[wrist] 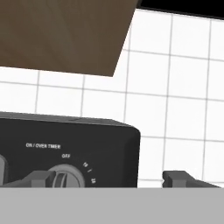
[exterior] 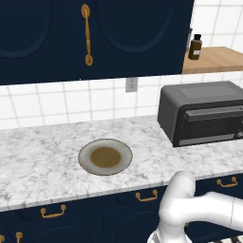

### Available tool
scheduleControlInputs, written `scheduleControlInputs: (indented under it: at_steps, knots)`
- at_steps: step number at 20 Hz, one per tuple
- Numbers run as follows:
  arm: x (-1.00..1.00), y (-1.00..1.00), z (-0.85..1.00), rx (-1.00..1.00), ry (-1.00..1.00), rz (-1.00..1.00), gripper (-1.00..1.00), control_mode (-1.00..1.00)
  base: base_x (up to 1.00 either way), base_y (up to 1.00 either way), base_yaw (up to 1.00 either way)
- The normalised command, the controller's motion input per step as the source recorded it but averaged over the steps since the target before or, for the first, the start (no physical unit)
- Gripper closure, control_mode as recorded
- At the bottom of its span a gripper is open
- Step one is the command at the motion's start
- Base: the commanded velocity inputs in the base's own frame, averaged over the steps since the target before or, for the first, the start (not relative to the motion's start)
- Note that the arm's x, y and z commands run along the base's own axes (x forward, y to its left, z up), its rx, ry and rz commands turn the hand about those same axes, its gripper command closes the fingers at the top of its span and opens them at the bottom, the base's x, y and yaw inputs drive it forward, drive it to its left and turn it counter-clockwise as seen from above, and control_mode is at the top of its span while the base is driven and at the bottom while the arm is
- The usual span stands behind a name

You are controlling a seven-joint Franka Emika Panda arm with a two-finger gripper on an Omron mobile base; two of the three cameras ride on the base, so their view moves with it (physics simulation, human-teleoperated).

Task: Pick up the kebab skewer and baguette bread, and place them inside the toaster oven. Close the toaster oven door and start by setting the timer.

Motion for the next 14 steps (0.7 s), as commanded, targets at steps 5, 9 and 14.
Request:
scheduleControlInputs:
  at_steps: [5,9,14]
  knots:
    - [0.06,0.00,-0.04,0.00,-0.02,-0.02,1.00,-1.00,0.00,0.00,0.00]
    - [0.03,0.01,-0.01,0.00,-0.07,-0.05,1.00,-1.00,0.00,0.00,0.00]
    - [0.14,0.03,0.00,0.00,-0.02,-0.07,1.00,-1.00,0.00,0.00,0.00]
